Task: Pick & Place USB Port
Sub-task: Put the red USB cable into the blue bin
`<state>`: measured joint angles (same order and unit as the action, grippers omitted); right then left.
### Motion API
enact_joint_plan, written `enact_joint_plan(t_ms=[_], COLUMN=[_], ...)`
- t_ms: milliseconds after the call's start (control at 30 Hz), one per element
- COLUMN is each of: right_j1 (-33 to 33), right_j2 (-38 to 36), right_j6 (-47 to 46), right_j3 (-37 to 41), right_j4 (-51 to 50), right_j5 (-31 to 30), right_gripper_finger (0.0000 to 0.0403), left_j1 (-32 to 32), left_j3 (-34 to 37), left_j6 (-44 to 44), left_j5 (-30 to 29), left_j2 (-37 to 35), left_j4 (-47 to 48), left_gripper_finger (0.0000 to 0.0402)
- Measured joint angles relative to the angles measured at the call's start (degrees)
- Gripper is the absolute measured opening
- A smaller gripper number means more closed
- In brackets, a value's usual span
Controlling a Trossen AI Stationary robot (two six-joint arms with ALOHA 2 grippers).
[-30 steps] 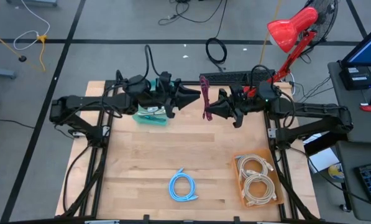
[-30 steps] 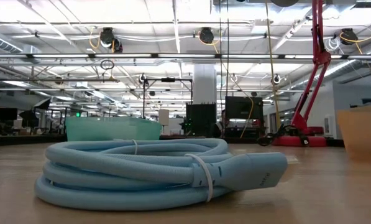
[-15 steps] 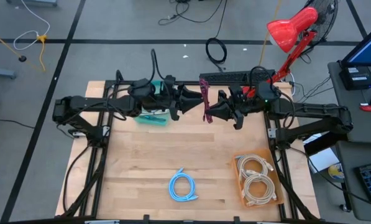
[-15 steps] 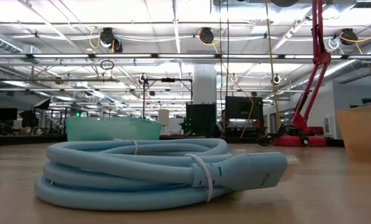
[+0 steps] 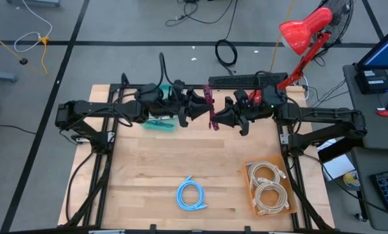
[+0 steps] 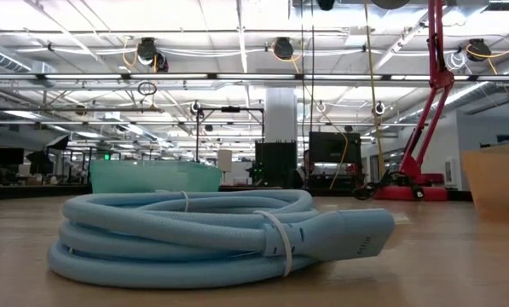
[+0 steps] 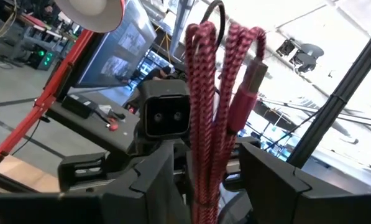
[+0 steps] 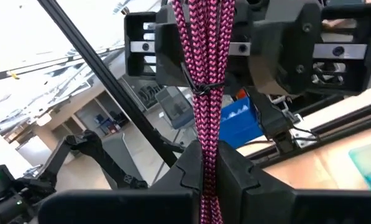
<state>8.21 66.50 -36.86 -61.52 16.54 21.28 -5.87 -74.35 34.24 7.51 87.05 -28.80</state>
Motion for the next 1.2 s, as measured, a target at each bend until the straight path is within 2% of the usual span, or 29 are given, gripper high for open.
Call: enact_joint_plan(t_ms=[200,567,700,900,1200], right_j1=[0.04,0.04,0.04,0.08,0.17], right_j2=[-0.06,-0.09,-0.10,-0.02,0.00], right_j6=[0.24,0.39,1.47,1.17,-2.31], right_j3=[0.00,0.00,0.00,0.09,0.09], right_j4=[1.00,2.14,2.62,7.05,8.02], right_j5=[-0.24,-0.17,0.01,1.93,2.14], right_gripper_finger=[0.0011,0.0012,0.0021,0.0074,0.0191], left_j1=[0.57,0.69,0.68,-0.29,-6.08], left_j3=[0.00,0.00,0.00,-0.02,-0.02], left_j6=[0.37,0.48,1.03,2.05,2.66], left_j5=[-0.45,2.48,2.82,3.57,10.34], left_j2=[0.00,0.00,0.00,-0.15,-1.49], left_j4=[0.37,0.46,0.41,-0.10,3.22], left_gripper_finger=[0.0173,0.0024,0.0017,0.0012,0.0012])
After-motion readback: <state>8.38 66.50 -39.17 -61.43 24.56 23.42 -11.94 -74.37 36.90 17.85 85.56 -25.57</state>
